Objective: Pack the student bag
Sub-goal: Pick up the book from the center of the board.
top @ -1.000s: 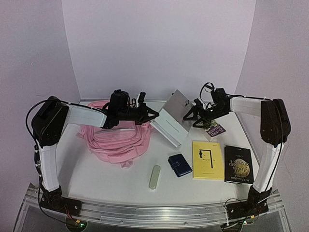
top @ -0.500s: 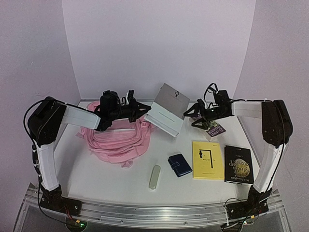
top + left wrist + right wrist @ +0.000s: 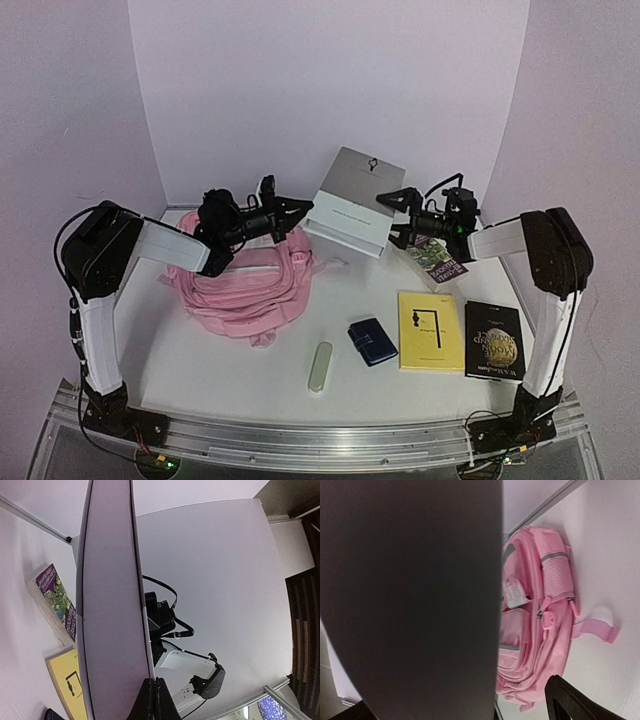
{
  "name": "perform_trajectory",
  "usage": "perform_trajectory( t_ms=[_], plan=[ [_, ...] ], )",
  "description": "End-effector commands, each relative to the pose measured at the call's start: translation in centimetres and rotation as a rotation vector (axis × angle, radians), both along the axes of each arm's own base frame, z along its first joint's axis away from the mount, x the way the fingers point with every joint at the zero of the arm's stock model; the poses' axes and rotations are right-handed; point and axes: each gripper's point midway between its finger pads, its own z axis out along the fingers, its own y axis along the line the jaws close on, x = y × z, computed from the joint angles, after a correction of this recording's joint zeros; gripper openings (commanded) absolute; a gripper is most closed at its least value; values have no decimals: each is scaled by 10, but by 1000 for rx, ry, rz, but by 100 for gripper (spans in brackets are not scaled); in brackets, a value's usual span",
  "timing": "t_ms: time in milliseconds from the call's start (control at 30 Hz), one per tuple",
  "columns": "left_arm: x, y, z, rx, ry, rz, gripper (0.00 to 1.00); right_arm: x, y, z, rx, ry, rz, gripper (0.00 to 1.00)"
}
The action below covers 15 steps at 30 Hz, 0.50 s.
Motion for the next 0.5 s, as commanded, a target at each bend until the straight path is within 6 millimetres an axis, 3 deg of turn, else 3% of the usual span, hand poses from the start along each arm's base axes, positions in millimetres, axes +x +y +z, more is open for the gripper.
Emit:
perform_trajectory(
  t_ms=[0, 67, 200, 267, 367, 400, 467],
  plan=[
    [-17, -2, 34, -99, -99, -50, 0, -11, 18, 58, 134, -117, 69, 90],
    [-18, -4, 34, -96, -99, -56, 0, -12, 21, 63, 141, -124, 71, 80],
    [-18, -3, 28, -62, -84, -42, 1, -16, 20, 75, 145, -152, 67, 49],
    [-16, -3, 24, -25, -70, -27, 15, -17, 18, 81, 138, -173, 63, 36],
    [-13, 4, 19, 36, -59, 30, 44, -18, 19, 79, 76, -186, 67, 22],
    [-13, 7, 20, 63, -64, 54, 55, -19, 19, 79, 35, -216, 64, 21],
    [-12, 15, 17, 131, -60, 101, 67, -18, 16, 67, -85, -213, 43, 20]
  ],
)
